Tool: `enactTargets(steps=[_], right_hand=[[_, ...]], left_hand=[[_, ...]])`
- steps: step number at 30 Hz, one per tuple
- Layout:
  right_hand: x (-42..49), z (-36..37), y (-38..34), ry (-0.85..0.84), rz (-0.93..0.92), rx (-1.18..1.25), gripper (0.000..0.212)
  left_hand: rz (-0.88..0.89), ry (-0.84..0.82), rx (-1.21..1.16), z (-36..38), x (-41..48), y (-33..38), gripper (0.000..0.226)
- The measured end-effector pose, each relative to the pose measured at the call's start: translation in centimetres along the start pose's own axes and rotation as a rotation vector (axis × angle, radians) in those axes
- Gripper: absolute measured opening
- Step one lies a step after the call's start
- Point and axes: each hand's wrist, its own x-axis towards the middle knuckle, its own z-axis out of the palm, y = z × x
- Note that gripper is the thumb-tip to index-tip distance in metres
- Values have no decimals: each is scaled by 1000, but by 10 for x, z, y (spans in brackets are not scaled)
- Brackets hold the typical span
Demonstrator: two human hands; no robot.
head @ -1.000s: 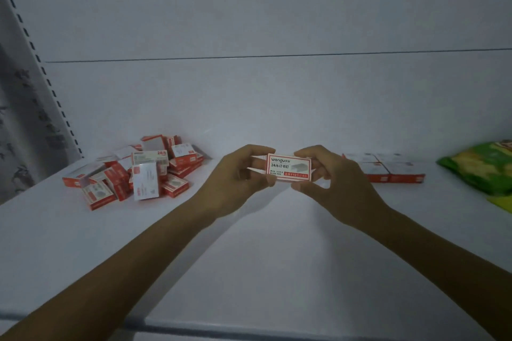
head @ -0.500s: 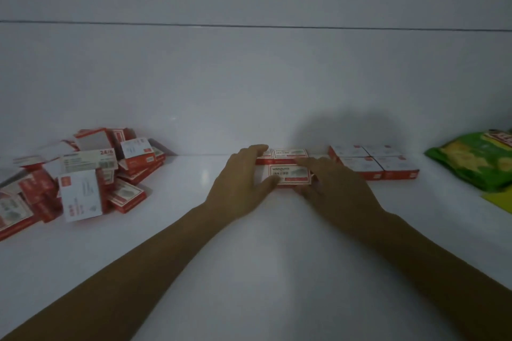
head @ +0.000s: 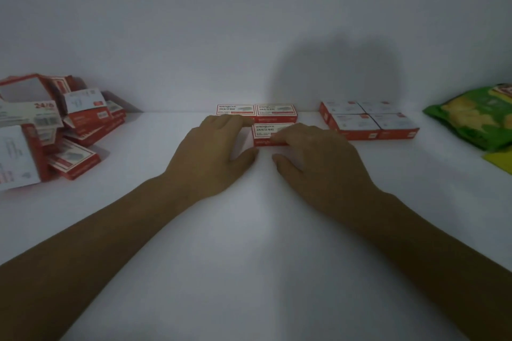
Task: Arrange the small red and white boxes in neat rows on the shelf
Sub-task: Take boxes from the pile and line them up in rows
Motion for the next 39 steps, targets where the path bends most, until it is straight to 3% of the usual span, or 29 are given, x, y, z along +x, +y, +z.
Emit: enactTargets(steps=[5,10,25,30,39], right_hand=[[4,1,6,-51,44,-19,35],[4,2,9,-64,16,-40,33],[11,3,11,-66,-1,-41,31],[17,-16,4,49,28,-31,26],[41,-41,-66,150,-95,76,26]], left_hand=[[13,-104,-25,4,4,-6,57],[52,-95,21,5,2,-3,67],[108,7,33,1,4,1,54],[98,31,53,-5,1,8,55],[105,39,346,-75,-35,-14,49]])
